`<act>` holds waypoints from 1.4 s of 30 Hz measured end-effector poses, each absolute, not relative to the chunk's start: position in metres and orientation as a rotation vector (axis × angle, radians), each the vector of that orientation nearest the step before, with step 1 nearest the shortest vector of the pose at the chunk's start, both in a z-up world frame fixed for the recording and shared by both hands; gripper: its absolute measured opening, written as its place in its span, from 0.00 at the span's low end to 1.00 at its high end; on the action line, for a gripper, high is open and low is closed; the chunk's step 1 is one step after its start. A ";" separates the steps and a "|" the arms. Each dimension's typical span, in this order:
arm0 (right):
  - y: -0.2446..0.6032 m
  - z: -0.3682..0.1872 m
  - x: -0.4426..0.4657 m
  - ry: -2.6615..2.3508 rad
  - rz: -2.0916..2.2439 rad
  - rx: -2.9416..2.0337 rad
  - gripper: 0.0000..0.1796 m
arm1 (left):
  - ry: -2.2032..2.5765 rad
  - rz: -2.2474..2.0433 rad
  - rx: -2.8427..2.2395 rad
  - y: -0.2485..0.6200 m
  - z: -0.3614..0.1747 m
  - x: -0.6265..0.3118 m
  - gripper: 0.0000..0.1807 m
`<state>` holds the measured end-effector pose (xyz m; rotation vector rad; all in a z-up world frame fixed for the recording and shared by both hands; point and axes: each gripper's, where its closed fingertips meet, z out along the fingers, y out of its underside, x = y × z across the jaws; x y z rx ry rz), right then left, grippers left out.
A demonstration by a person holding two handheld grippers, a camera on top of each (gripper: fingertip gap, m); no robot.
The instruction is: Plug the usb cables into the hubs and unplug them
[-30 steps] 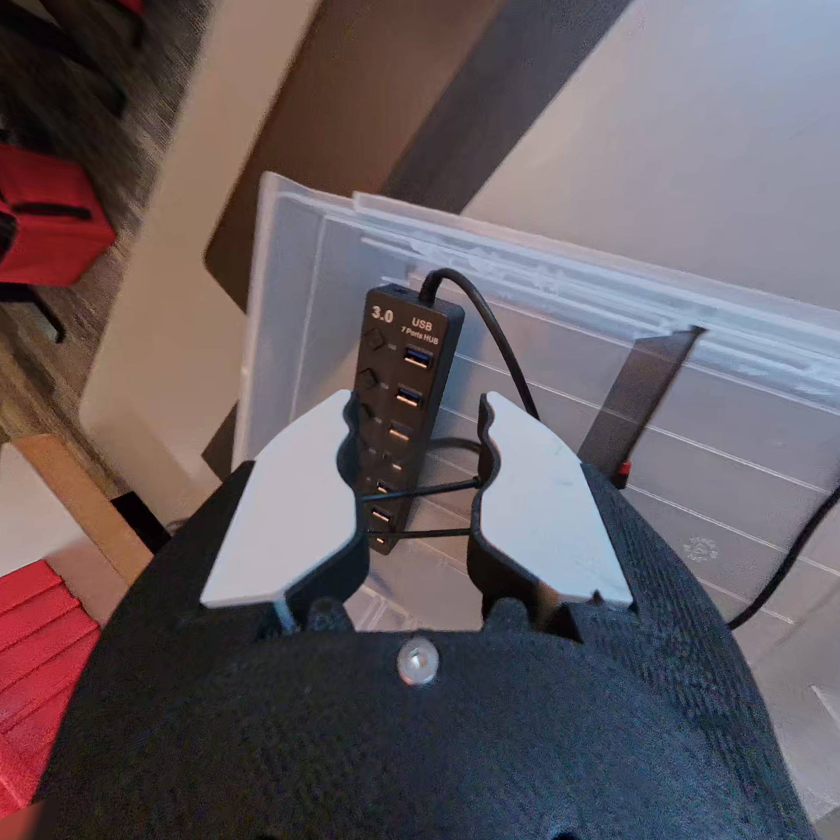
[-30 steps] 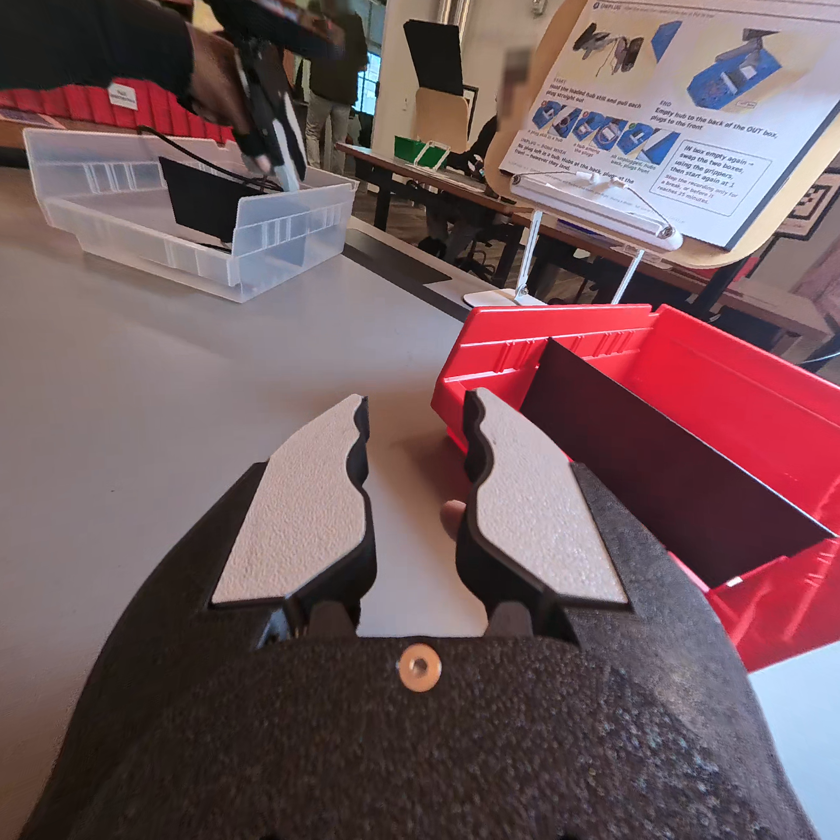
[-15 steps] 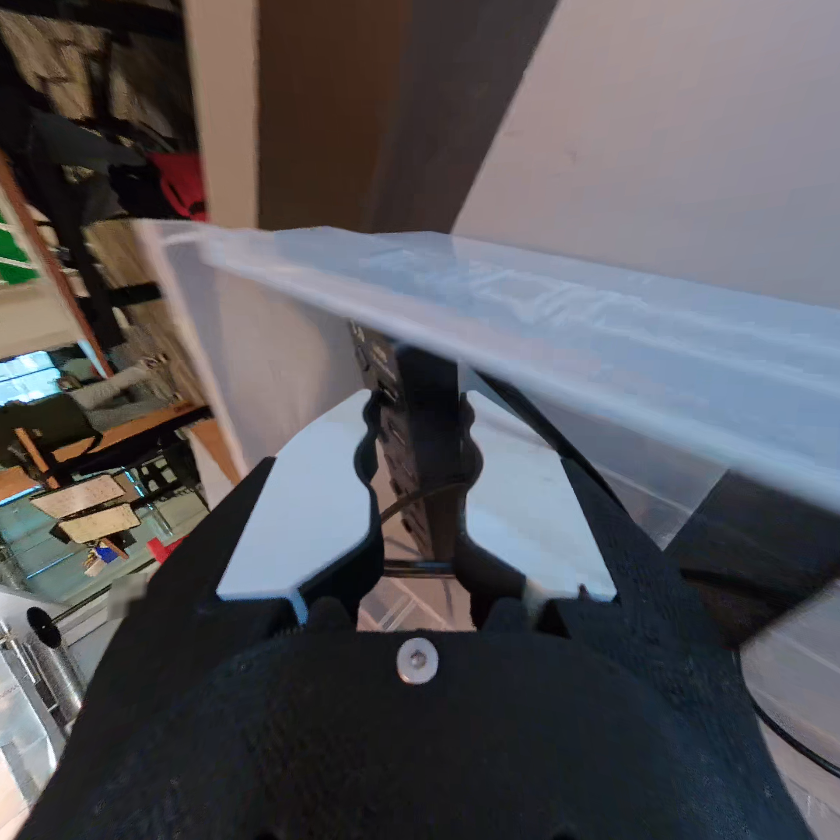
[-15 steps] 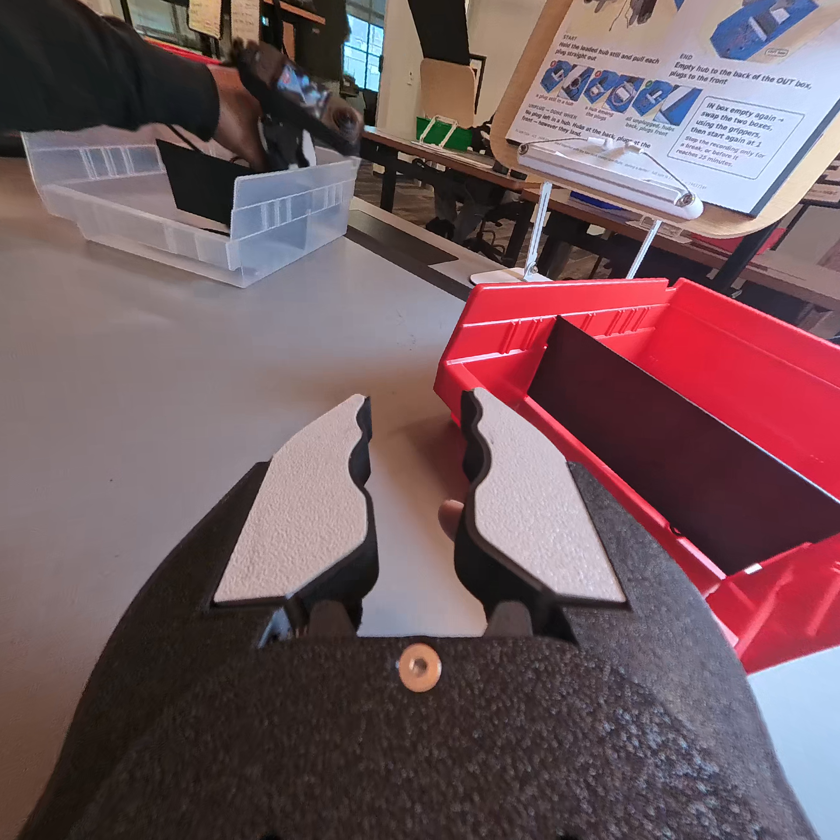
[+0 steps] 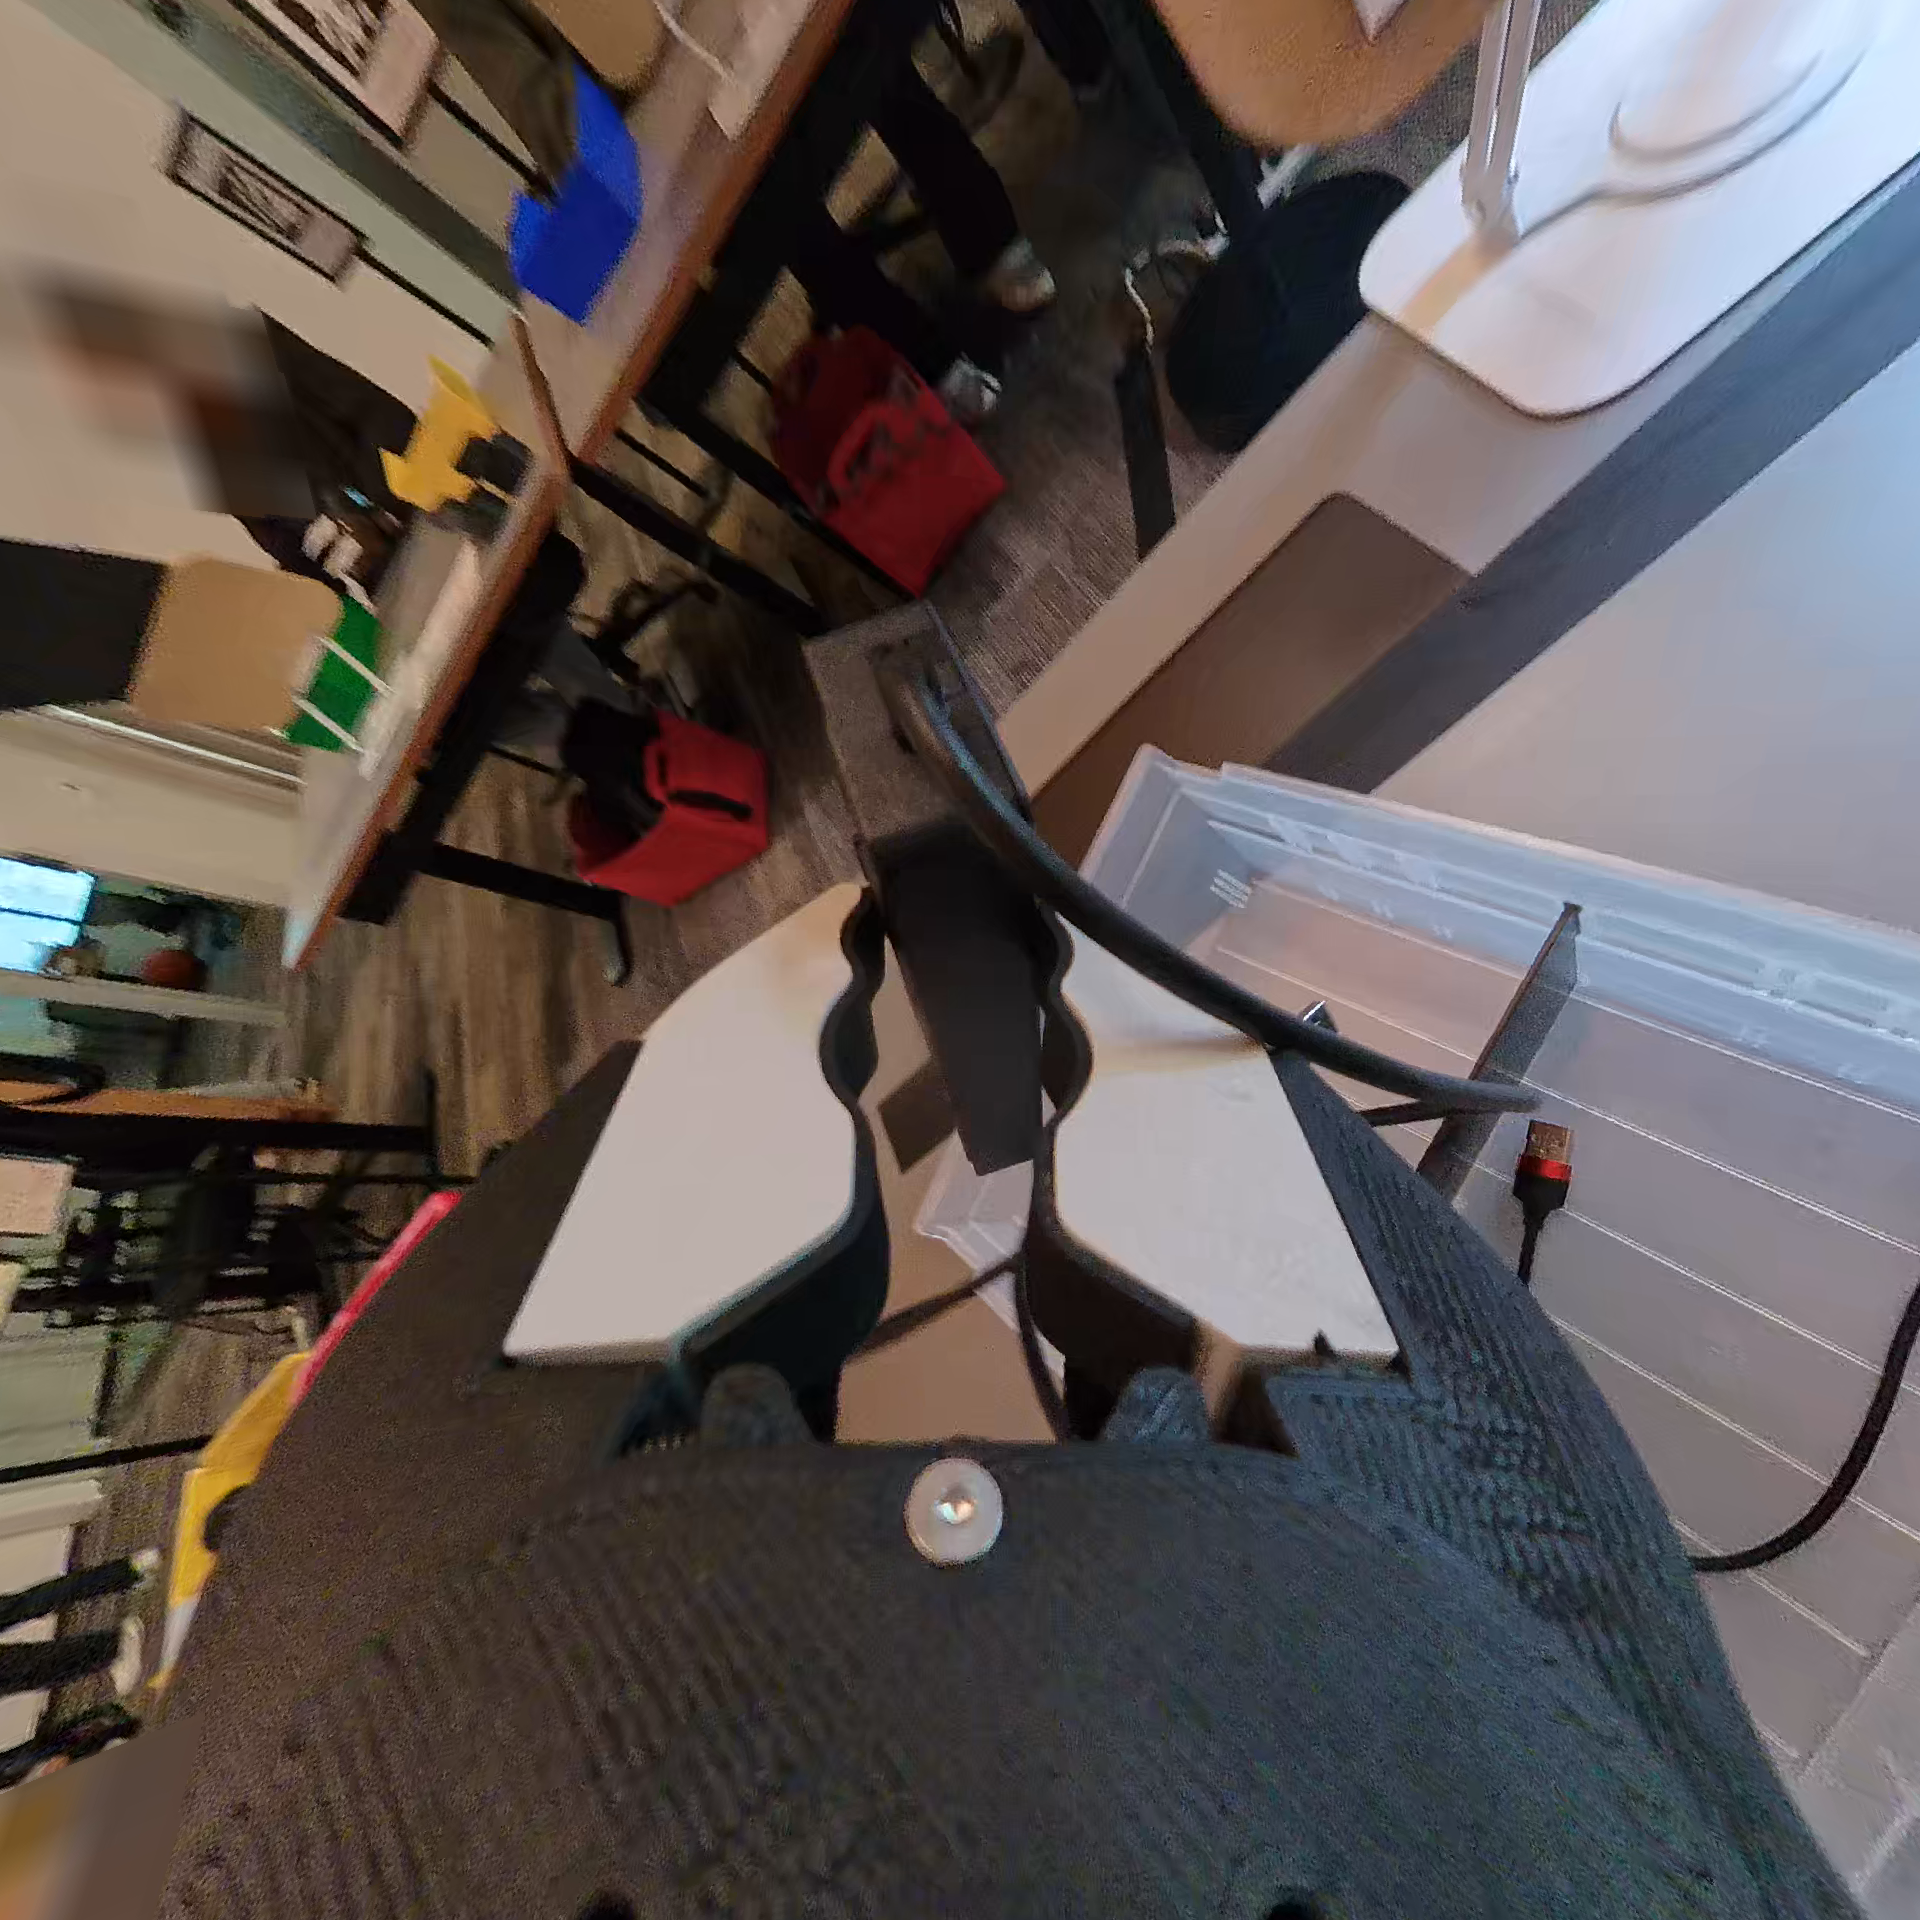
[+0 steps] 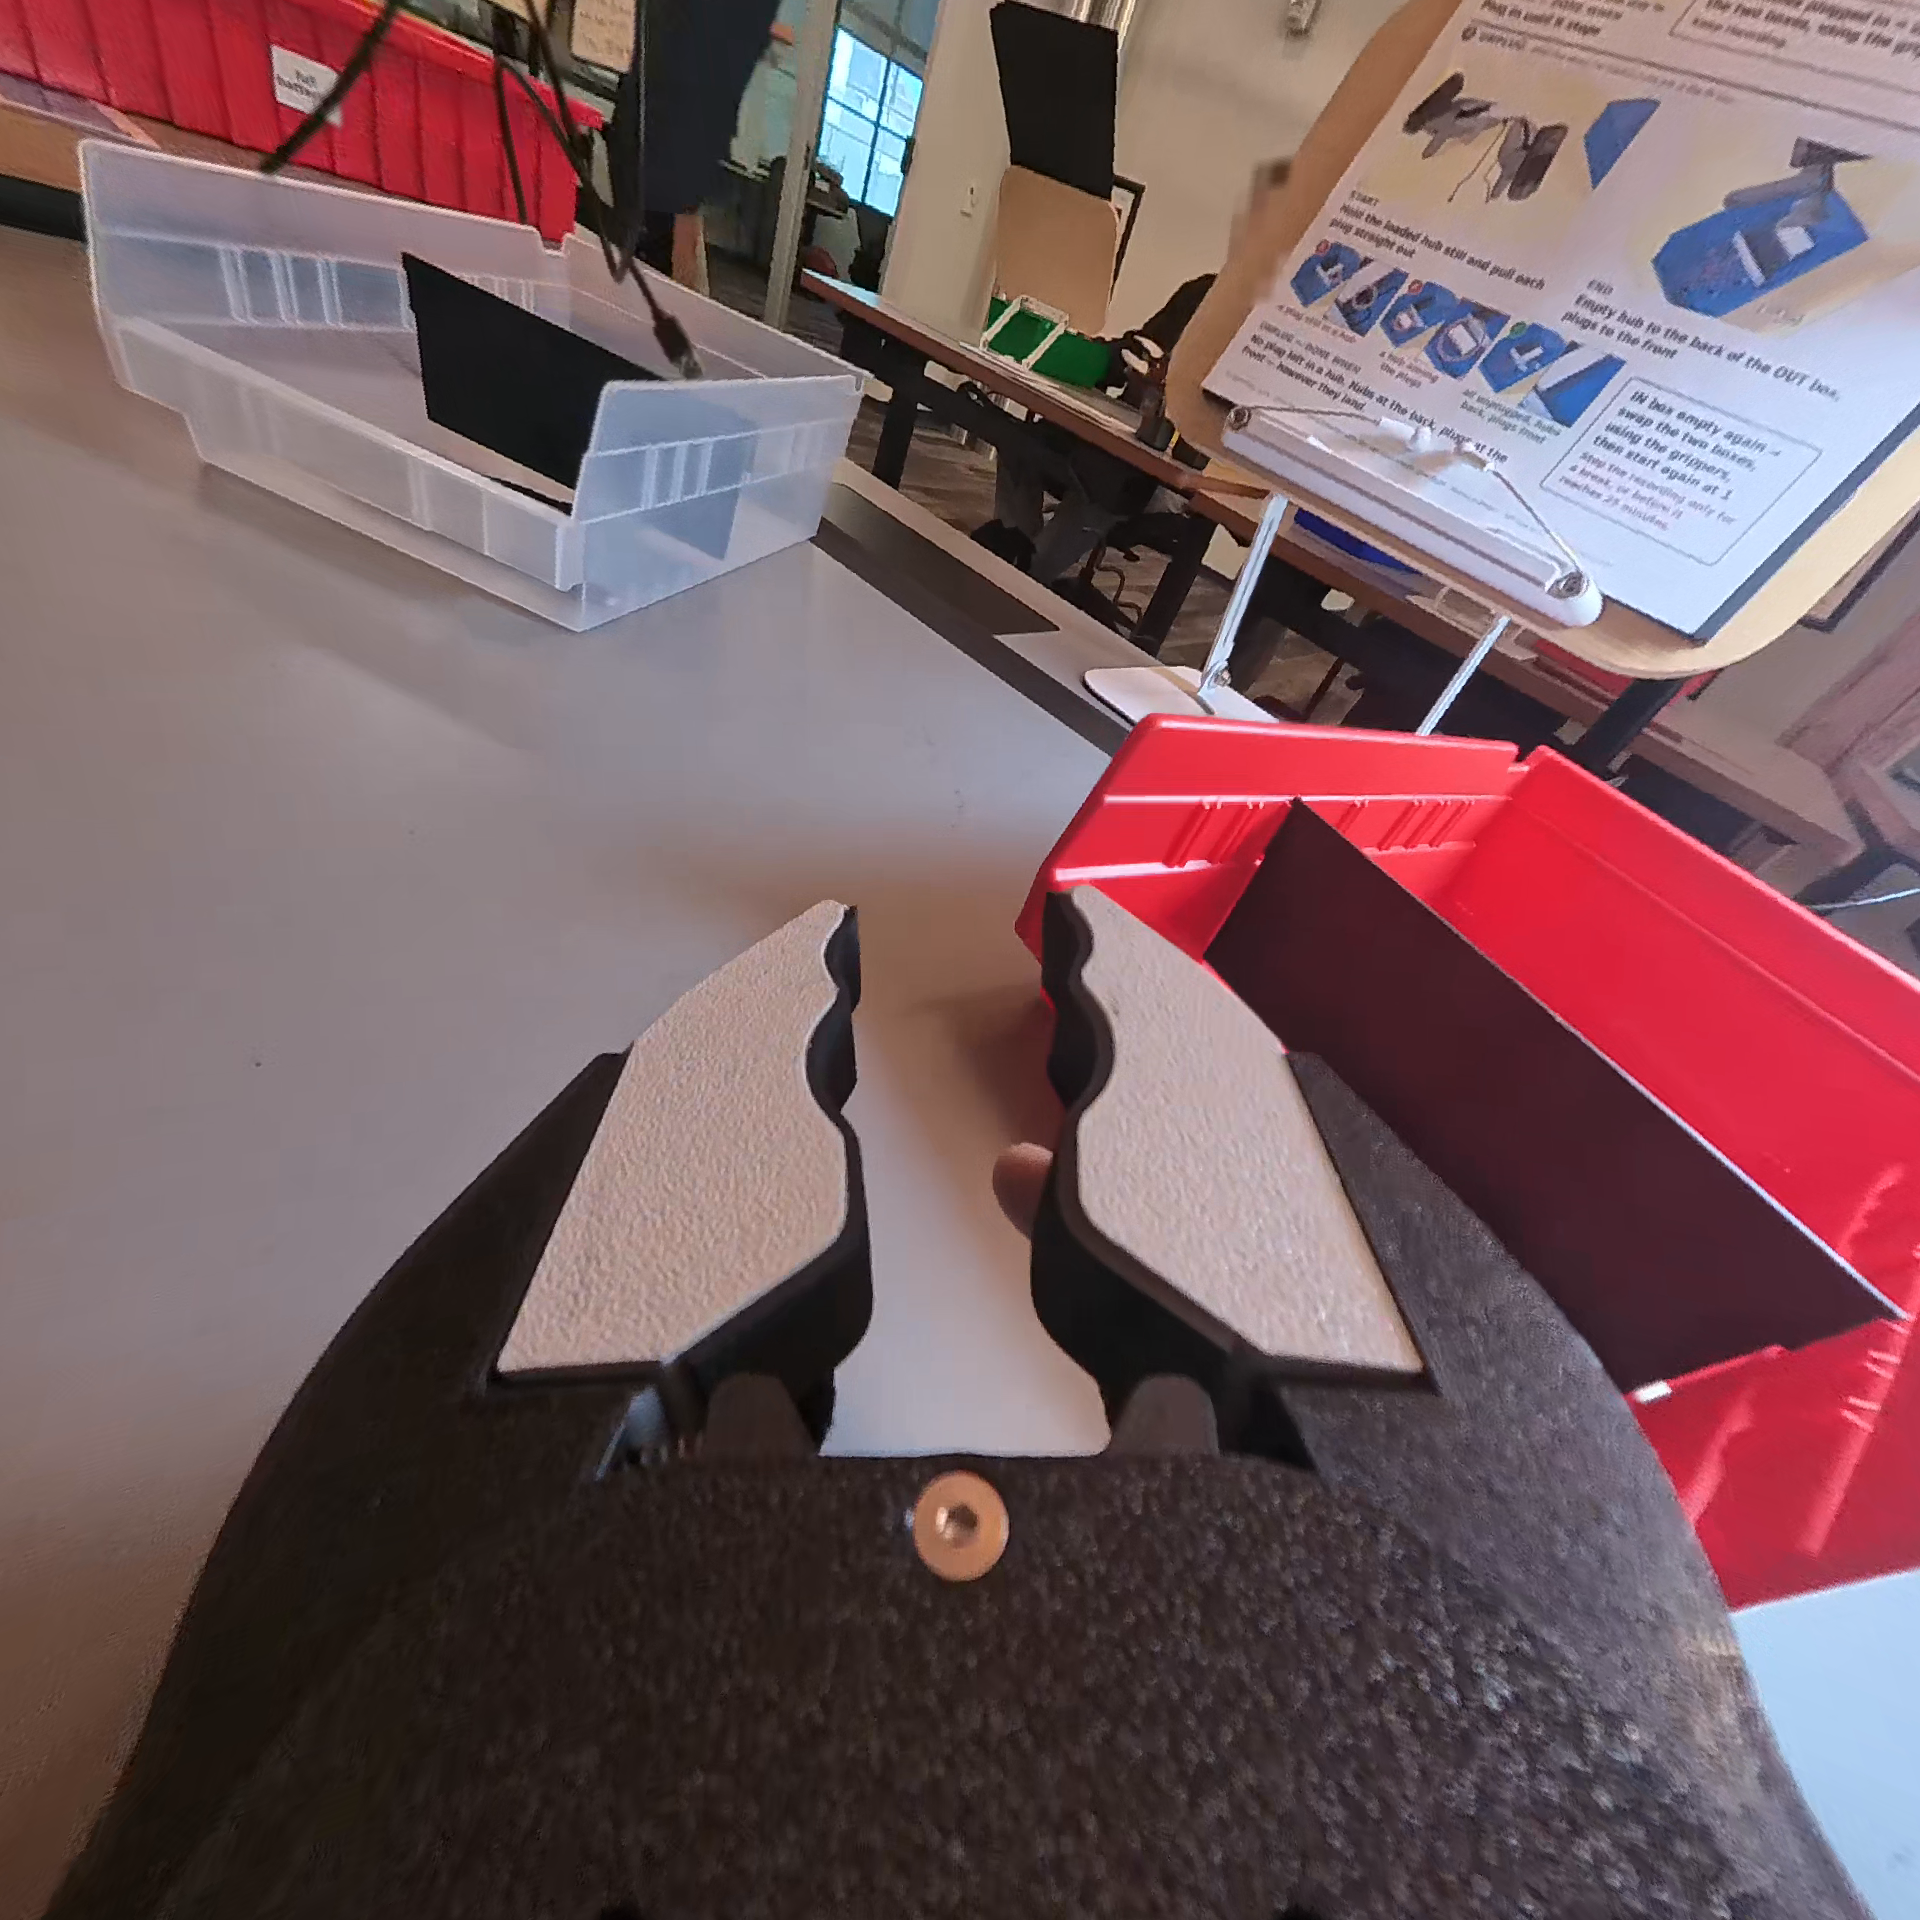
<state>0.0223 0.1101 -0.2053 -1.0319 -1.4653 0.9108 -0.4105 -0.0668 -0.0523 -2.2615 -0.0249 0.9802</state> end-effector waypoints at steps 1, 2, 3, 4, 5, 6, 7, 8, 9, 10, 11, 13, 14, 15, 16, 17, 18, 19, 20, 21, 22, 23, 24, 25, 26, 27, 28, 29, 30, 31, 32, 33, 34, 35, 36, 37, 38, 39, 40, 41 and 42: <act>0.109 -0.202 0.022 -1.462 0.909 -1.022 0.19 | -0.008 1.001 -2.237 -0.068 -0.038 -0.402 0.16; 0.107 -0.199 0.021 -1.461 0.910 -1.010 0.19 | 0.006 1.020 -2.211 -0.068 -0.023 -0.394 0.16; 0.105 -0.194 0.019 -1.460 0.909 -0.995 0.19 | 0.020 1.045 -2.184 -0.069 -0.009 -0.384 0.15; 0.103 -0.189 0.018 -1.458 0.908 -0.978 0.19 | 0.032 1.077 -2.160 -0.070 0.006 -0.375 0.15; 0.100 -0.184 0.017 -1.458 0.911 -0.962 0.19 | 0.042 1.114 -2.133 -0.071 0.021 -0.366 0.15; 0.097 -0.179 0.015 -1.458 0.918 -0.947 0.19 | 0.052 1.150 -2.106 -0.072 0.036 -0.356 0.15; 0.093 -0.174 0.014 -1.456 0.925 -0.931 0.19 | 0.059 1.185 -2.085 -0.074 0.049 -0.346 0.15; 0.090 -0.169 0.012 -1.457 0.930 -0.913 0.19 | 0.066 1.221 -2.065 -0.076 0.061 -0.336 0.15; 0.086 -0.164 0.011 -1.457 0.932 -0.894 0.19 | 0.069 1.261 -2.048 -0.078 0.072 -0.325 0.15; 0.082 -0.160 0.009 -1.457 0.932 -0.874 0.19 | 0.074 1.302 -2.037 -0.081 0.082 -0.315 0.15; 0.078 -0.157 0.008 -1.458 0.932 -0.856 0.19 | 0.080 1.342 -2.029 -0.084 0.090 -0.304 0.15; 0.071 -0.153 0.008 -1.462 0.939 -0.828 0.19 | 0.101 1.408 -2.012 -0.090 0.105 -0.280 0.15; 0.068 -0.151 0.008 -1.465 0.944 -0.818 0.19 | 0.113 1.426 -2.012 -0.092 0.110 -0.267 0.15; 0.066 -0.150 0.008 -1.467 0.949 -0.809 0.19 | 0.128 1.427 -2.016 -0.093 0.114 -0.253 0.15; 0.064 -0.149 0.008 -1.467 0.953 -0.802 0.19 | 0.153 1.412 -2.020 -0.093 0.116 -0.239 0.15; 0.062 -0.147 0.009 -1.467 0.960 -0.797 0.19 | 0.185 1.383 -2.030 -0.092 0.116 -0.223 0.15; 0.061 -0.146 0.010 -1.467 0.971 -0.794 0.19 | 0.221 1.332 -2.041 -0.089 0.115 -0.207 0.15; 0.060 -0.143 0.010 -1.463 0.982 -0.794 0.19 | 0.267 1.251 -2.056 -0.085 0.111 -0.189 0.15; 0.059 -0.141 0.011 -1.457 0.994 -0.794 0.19 | 0.311 1.139 -2.073 -0.078 0.105 -0.170 0.15; 0.059 -0.138 0.011 -1.453 1.005 -0.796 0.19 | 0.351 1.014 -2.091 -0.071 0.097 -0.151 0.15; 0.058 -0.134 0.011 -1.450 1.018 -0.799 0.19 | 0.389 0.898 -2.108 -0.063 0.088 -0.135 0.15; 0.056 -0.132 0.011 -1.454 1.038 -0.807 0.19 | 0.423 0.804 -2.127 -0.055 0.075 -0.121 0.15; 0.054 -0.130 0.011 -1.466 1.066 -0.820 0.19 | 0.453 0.725 -2.142 -0.047 0.061 -0.110 0.15; 0.051 -0.128 0.011 -1.482 1.104 -0.839 0.20 | 0.473 0.661 -2.157 -0.037 0.045 -0.101 0.15; 0.047 -0.128 0.011 -1.502 1.151 -0.862 0.21 | 0.492 0.609 -2.171 -0.027 0.028 -0.093 0.15; 0.045 -0.128 0.011 -1.524 1.199 -0.891 0.21 | 0.504 0.562 -2.179 -0.017 0.010 -0.085 0.15; 0.043 -0.129 0.010 -1.542 1.239 -0.927 0.23 | 0.510 0.514 -2.183 -0.007 -0.007 -0.078 0.15; 0.044 -0.130 0.008 -1.555 1.267 -0.963 0.25 | 0.514 0.457 -2.184 0.003 -0.024 -0.070 0.15; 0.045 -0.132 0.005 -1.566 1.276 -0.997 0.27 | 0.513 0.397 -2.185 0.013 -0.040 -0.063 0.15; 0.047 -0.135 0.002 -1.580 1.270 -1.023 0.29 | 0.507 0.340 -2.187 0.022 -0.055 -0.055 0.15; 0.050 -0.139 -0.001 -1.593 1.255 -1.048 0.32 | 0.496 0.289 -2.185 0.031 -0.069 -0.049 0.15; 0.052 -0.144 -0.005 -1.603 1.235 -1.076 0.34 | 0.483 0.244 -2.184 0.039 -0.082 -0.043 0.15; 0.054 -0.149 -0.010 -1.607 1.210 -1.109 0.36 | 0.466 0.203 -2.184 0.047 -0.094 -0.038 0.15; 0.056 -0.155 -0.015 -1.607 1.180 -1.146 0.38 | 0.442 0.169 -2.182 0.055 -0.104 -0.034 0.15; 0.059 -0.162 -0.021 -1.604 1.148 -1.184 0.40 | 0.422 0.143 -2.182 0.063 -0.113 -0.031 0.15; 0.061 -0.168 -0.026 -1.603 1.121 -1.218 0.42 | 0.407 0.126 -2.184 0.069 -0.121 -0.028 0.15; 0.063 -0.173 -0.032 -1.595 1.101 -1.250 0.43 | 0.401 0.110 -2.182 0.075 -0.128 -0.023 0.15; 0.067 -0.177 -0.038 -1.579 1.091 -1.275 0.43 | 0.404 0.099 -2.179 0.079 -0.134 -0.017 0.15; 0.071 -0.179 -0.042 -1.561 1.087 -1.300 0.41 | 0.414 0.103 -2.173 0.082 -0.138 -0.011 0.15; 0.075 -0.182 -0.044 -1.561 1.096 -1.317 0.37 | 0.420 0.151 -2.162 0.085 -0.140 -0.011 0.16; 0.075 -0.185 -0.045 -1.579 1.137 -1.311 0.34 | 0.443 0.172 -2.148 0.086 -0.142 -0.009 0.16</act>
